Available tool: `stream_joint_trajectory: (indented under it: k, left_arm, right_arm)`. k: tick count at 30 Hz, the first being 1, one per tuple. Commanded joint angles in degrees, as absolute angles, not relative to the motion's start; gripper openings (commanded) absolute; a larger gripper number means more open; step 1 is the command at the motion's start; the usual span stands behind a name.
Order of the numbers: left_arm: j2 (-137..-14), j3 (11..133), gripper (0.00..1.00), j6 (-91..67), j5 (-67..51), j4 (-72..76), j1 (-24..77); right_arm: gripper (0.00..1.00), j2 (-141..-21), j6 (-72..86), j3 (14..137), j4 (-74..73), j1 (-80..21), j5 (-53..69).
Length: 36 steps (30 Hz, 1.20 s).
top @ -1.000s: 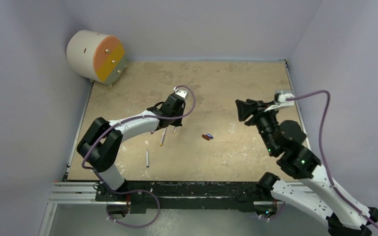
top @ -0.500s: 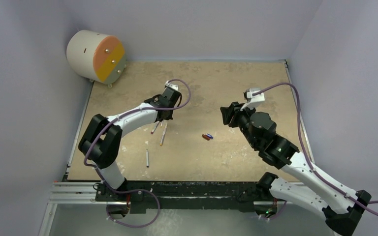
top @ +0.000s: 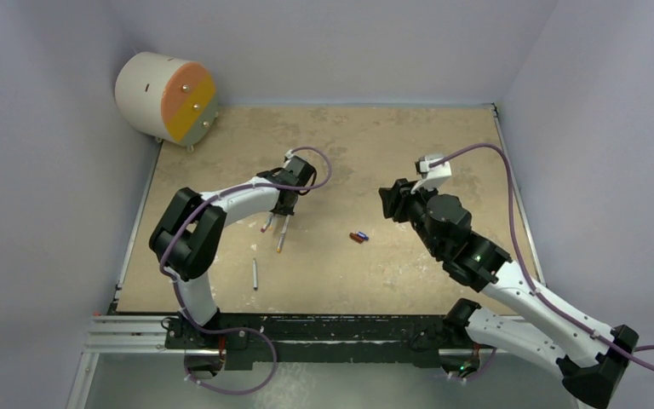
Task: Insert the pens into the pen caps
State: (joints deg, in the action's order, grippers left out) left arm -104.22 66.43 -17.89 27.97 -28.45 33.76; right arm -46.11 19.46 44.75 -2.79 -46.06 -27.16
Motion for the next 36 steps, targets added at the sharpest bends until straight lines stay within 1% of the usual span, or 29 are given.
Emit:
stream_joint_trajectory:
  k: [1, 3, 6, 10, 14, 18, 23, 26, 28, 34, 36]
  left_arm:
    - [-103.9, 69.2, 0.11, -18.2, 28.4, -29.0, 33.4]
    - [-103.7, 69.3, 0.17, -18.5, 27.4, -29.0, 33.5]
    - [-103.9, 69.8, 0.21, -18.6, 26.4, -29.3, 33.5]
    - [-104.0, 69.9, 0.29, -18.5, 25.3, -29.7, 33.5]
    - [-103.1, 69.9, 0.3, -18.8, 24.5, -29.4, 33.6]
    - [-100.2, 69.4, 0.29, -19.2, 20.3, -28.9, 33.8]
    - [-99.3, 66.8, 0.21, -20.6, 20.0, -28.9, 36.4]
    - [-100.0, 63.8, 0.2, -21.8, 19.8, -27.4, 36.6]
    - [-101.0, 62.4, 0.2, -22.1, 20.1, -27.1, 37.0]
    - [-101.2, 60.7, 0.28, -22.9, 21.8, -26.6, 37.6]
    - [-101.8, 60.7, 0.28, -22.8, 21.6, -26.6, 37.6]
  right_arm:
    - [0.49, -45.6, 18.8, 44.6, -0.3, -46.0, -27.0]
    - [0.49, -45.5, 18.8, 44.5, 0.0, -46.0, -27.2]
    - [0.49, -45.2, 18.6, 44.0, 0.9, -46.0, -27.3]
    - [0.49, -45.5, 19.1, 43.8, 0.9, -46.0, -27.2]
    - [0.48, -45.7, 19.3, 43.4, 0.8, -46.0, -27.0]
    - [0.48, -45.7, 19.1, 43.2, 0.7, -46.0, -27.4]
    - [0.49, -46.5, 18.9, 43.4, 1.2, -45.9, -27.2]
    - [0.48, -47.0, 18.9, 43.5, 1.6, -45.9, -26.7]
    - [0.48, -47.2, 18.7, 43.8, 1.6, -45.9, -26.3]
    - [0.49, -47.5, 18.3, 43.8, 1.3, -45.9, -26.6]
    - [0.48, -47.8, 18.5, 43.8, 1.5, -45.9, -26.3]
